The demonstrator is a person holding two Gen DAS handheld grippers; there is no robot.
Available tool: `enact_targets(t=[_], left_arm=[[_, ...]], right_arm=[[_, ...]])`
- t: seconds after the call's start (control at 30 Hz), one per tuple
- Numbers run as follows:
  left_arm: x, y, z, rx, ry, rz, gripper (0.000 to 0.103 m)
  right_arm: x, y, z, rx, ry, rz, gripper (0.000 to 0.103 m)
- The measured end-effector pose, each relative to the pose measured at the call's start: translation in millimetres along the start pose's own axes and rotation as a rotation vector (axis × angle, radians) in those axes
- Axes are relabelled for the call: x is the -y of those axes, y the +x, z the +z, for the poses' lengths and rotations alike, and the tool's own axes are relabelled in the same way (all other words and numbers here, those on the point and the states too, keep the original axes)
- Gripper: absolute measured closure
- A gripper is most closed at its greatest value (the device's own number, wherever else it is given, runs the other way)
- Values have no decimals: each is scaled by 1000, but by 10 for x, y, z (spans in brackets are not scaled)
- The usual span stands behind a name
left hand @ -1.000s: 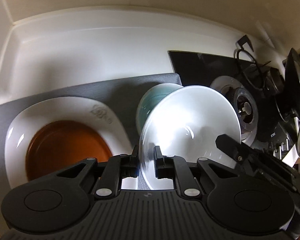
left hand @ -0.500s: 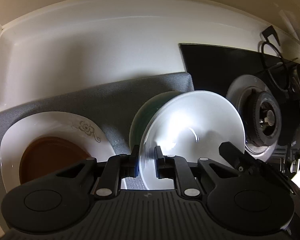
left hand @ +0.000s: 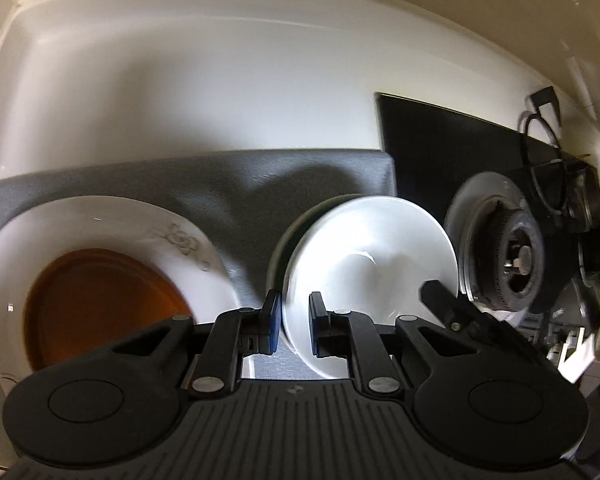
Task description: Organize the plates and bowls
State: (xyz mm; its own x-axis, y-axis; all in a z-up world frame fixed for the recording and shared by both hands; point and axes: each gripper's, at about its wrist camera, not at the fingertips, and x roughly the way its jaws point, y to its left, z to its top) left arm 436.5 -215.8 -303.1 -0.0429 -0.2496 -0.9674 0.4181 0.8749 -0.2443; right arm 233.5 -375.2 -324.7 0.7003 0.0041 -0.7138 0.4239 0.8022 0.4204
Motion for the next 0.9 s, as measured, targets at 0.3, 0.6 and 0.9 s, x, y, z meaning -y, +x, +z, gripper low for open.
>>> enact_targets(t=[0.3, 0.6, 0.9], left_arm=[[125, 15, 5, 25, 74, 58, 85], [169, 55, -7, 87, 148, 80, 80], [288, 255, -151, 109, 252, 132, 75]], right_arm=[[22, -79, 34, -4, -32, -14, 93], [132, -67, -131, -37, 50, 37, 65], [91, 7, -198, -38, 36, 53, 70]])
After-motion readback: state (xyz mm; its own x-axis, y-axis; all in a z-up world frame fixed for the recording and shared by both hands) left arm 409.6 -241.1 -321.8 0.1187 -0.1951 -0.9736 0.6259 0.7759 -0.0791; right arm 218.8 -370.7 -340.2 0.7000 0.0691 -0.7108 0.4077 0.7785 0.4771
